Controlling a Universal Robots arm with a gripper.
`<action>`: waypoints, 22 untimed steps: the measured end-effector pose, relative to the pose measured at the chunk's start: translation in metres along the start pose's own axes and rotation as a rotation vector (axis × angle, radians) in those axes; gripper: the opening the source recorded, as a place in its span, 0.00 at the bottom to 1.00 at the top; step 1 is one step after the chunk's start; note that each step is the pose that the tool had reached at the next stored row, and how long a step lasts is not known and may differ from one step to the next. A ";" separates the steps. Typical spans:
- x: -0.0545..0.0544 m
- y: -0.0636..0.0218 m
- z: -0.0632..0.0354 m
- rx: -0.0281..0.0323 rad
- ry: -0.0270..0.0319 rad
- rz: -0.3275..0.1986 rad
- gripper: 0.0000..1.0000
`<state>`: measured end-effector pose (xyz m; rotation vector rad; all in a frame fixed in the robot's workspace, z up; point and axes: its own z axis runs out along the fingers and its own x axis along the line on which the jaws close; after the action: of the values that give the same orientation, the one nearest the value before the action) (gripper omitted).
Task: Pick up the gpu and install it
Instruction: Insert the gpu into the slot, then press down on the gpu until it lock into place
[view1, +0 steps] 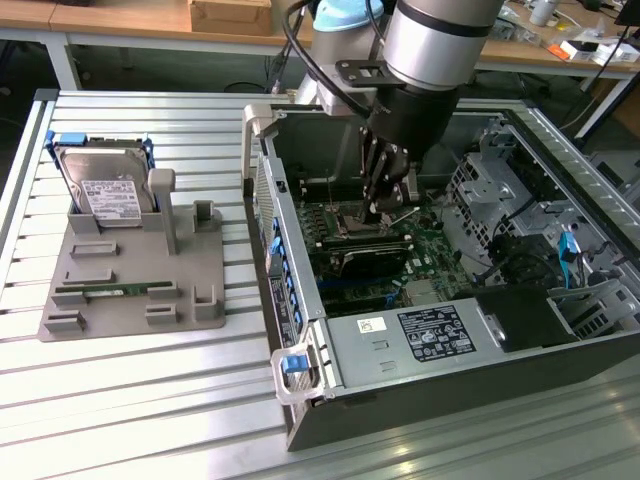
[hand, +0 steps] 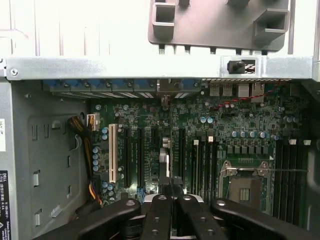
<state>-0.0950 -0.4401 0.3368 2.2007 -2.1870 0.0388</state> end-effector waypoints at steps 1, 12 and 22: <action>0.000 -0.0043 0.0000 -0.0006 -0.0001 0.000 0.11; -0.002 0.0286 0.0426 -0.0006 0.0000 0.000 0.11; -0.003 0.0309 0.0587 -0.0005 -0.0001 0.000 0.11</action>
<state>-0.1265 -0.4400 0.2783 2.2004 -2.1868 0.0380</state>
